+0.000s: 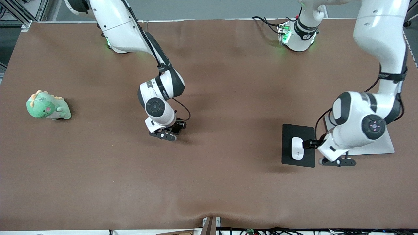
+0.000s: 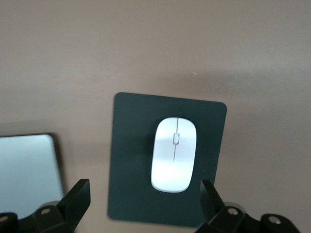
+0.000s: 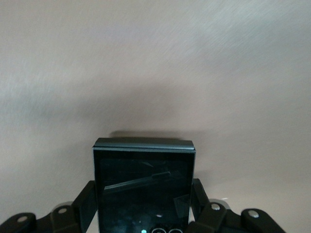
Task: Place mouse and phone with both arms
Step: 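Open the left gripper on the mouse pad while the right lifts the phone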
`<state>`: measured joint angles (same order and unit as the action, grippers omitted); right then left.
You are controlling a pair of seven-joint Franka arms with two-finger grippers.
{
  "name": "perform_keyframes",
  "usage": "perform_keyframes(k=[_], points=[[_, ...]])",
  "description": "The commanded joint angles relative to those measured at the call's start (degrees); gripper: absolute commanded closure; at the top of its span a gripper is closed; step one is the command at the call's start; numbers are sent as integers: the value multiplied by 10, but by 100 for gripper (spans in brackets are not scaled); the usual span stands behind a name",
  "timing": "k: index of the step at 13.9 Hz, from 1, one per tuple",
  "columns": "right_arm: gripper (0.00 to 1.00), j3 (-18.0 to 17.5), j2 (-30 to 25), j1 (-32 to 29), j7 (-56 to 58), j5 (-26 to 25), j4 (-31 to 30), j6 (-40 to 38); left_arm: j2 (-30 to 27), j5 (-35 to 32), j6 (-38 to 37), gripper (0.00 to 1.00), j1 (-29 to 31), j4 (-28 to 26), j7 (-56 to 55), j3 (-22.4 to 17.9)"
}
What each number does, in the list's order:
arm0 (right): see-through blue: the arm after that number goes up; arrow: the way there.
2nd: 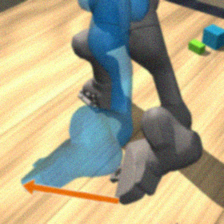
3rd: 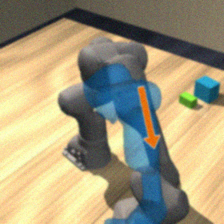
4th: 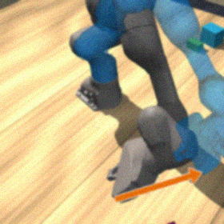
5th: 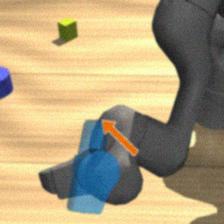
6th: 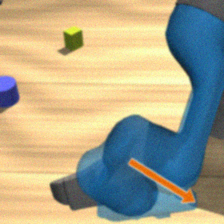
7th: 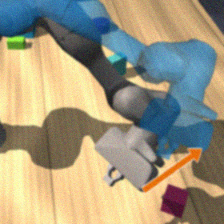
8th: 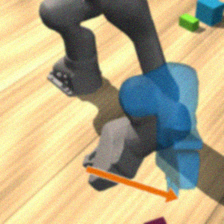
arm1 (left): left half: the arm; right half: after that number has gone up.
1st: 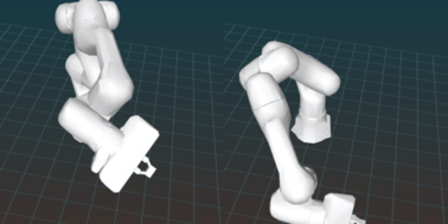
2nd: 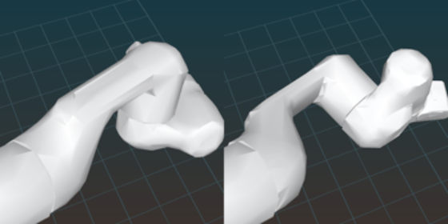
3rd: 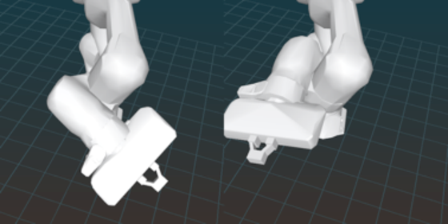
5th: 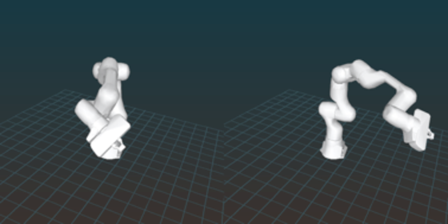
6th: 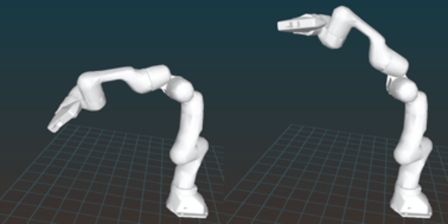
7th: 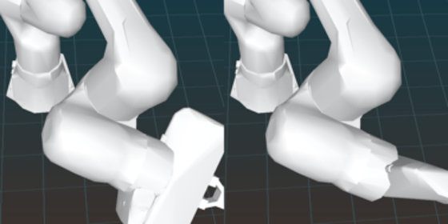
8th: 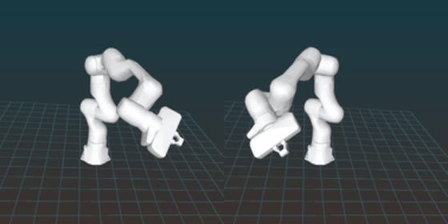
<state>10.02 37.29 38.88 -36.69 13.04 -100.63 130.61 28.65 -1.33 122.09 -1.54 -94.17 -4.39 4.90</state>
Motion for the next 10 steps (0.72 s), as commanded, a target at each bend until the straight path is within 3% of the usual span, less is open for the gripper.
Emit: perform_keyframes(k=[1,10], points=[[100,2,-34,-37,41,-12,-2,-40,-60,1,-42,0,0,-15,10,-2],[100,49,-71,-101,227,-13,-74,-42,-217,-1,-200,0,7,-4,26,-2]])
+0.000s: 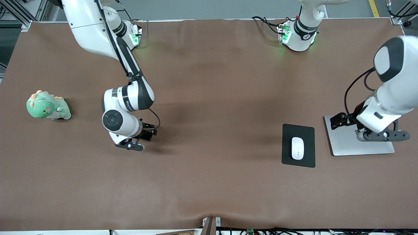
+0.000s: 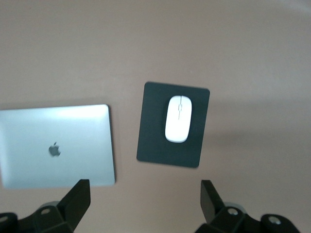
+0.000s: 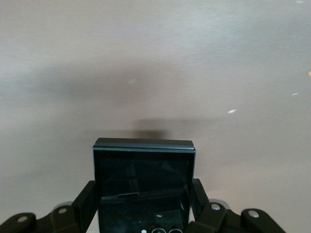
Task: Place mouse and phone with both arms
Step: 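Retract the left arm while the right gripper carries the phone toward the plush, then lower the phone beside the green plush toy and open the right gripper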
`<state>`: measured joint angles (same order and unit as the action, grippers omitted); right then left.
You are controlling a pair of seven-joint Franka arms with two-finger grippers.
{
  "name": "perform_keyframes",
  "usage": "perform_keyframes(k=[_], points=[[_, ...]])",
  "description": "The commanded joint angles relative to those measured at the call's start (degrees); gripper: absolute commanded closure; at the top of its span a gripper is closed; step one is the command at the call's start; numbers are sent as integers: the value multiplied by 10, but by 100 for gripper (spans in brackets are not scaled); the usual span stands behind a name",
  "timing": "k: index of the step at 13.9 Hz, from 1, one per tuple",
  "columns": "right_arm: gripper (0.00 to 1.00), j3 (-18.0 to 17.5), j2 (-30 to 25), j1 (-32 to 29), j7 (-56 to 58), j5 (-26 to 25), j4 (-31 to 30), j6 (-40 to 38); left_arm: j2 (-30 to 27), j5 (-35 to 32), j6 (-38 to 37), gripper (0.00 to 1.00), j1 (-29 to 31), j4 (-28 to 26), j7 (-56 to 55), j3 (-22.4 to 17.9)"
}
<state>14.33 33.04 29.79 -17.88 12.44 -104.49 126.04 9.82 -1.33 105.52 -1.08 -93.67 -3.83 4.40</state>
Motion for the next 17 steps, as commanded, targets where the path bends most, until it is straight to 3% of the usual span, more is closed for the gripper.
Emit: perform_keyframes(k=[1,7,13,17], points=[[100,16,-28,-18,69,-7,-44,5,-42,-1,-50,0,3,-9,30,4],[100,24,-35,-94,202,-7,-87,38,-58,1,-147,0,3,51,52,8],[100,28,-35,-182,335,-7,-127,75,-100,11,-184,0,0,44,89,-15],[100,51,-50,-191,359,-7,-160,85,-114,12,-205,0,-6,40,88,-24]])
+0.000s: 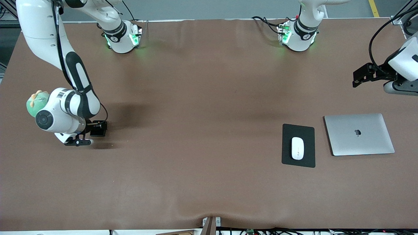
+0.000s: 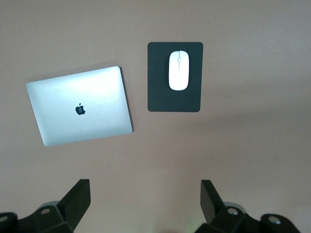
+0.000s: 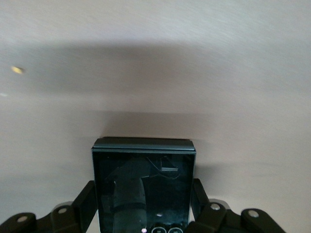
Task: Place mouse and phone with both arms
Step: 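Lower the phone beside the green plush toy and open the right gripper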
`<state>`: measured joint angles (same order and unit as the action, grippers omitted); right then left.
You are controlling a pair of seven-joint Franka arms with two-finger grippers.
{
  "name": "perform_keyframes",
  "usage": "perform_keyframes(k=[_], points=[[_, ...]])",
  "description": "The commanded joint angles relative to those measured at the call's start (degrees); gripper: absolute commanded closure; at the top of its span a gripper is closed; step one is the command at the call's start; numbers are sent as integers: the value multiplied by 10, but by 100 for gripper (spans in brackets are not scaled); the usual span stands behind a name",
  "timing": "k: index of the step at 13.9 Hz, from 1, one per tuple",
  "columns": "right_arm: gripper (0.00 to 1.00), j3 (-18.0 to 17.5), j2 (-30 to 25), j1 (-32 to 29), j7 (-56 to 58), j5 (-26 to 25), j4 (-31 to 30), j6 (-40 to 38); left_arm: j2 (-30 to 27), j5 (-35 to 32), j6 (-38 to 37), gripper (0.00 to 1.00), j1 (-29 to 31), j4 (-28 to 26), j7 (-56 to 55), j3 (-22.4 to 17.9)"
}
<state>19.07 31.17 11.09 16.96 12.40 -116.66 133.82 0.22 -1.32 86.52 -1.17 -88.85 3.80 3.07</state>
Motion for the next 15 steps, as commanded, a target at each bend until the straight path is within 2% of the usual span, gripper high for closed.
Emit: perform_keyframes(k=[1,4,5,6,7,9,15], points=[[100,4,-32,-5,11,-8,-43,9,-26,12,-16,0,-6,-18,12,-10],[100,4,-30,-16,32,-7,-53,30,-33,25,-12,0,-6,-29,2,-11],[77,4,-27,-20,42,-7,-52,29,-29,31,-8,0,-2,-29,1,-11],[8,4,-25,-22,48,-7,-49,22,-29,34,-5,0,1,-29,1,-10],[0,4,-25,-18,51,-6,-45,8,-27,33,-5,0,1,-27,1,-9],[0,2,-24,-12,48,-6,-22,-35,-22,29,-5,0,1,-26,2,-9],[0,2,-12,-13,48,-6,147,-132,-4,8,0,0,-1,-23,1,1]])
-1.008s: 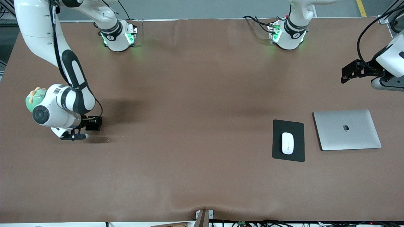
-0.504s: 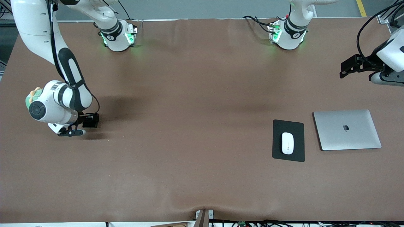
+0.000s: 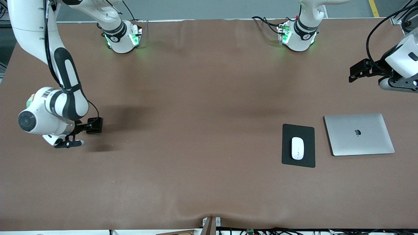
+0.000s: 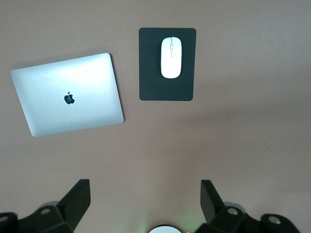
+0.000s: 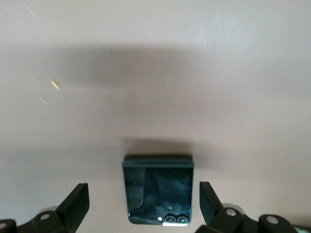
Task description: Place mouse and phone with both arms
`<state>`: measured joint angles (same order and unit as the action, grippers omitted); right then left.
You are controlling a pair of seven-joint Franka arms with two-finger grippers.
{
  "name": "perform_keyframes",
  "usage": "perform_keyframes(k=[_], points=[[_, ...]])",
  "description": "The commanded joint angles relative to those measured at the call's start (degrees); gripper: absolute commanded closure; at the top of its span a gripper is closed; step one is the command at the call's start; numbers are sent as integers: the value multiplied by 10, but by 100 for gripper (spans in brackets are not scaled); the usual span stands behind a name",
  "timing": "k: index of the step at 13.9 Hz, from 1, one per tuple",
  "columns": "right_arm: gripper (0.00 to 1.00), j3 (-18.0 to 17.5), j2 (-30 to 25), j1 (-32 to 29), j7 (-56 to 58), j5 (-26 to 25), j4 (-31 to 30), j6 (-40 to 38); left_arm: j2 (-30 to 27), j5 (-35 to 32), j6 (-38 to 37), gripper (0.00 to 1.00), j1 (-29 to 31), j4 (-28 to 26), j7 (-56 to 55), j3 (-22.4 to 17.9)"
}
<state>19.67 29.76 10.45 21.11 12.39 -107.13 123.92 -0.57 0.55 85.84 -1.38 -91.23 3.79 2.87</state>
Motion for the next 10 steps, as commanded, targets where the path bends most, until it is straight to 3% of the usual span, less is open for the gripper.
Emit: perform_keyframes(k=[1,4,10], points=[[0,-4,7,-8,5,-7,85,-54,3,-12,6,0,1,1,2,3],[0,-3,15,-23,2,-6,185,-108,3,-11,6,0,3,4,1,3],[0,0,-2,-31,4,-8,338,-110,2,-14,30,0,4,3,1,3]])
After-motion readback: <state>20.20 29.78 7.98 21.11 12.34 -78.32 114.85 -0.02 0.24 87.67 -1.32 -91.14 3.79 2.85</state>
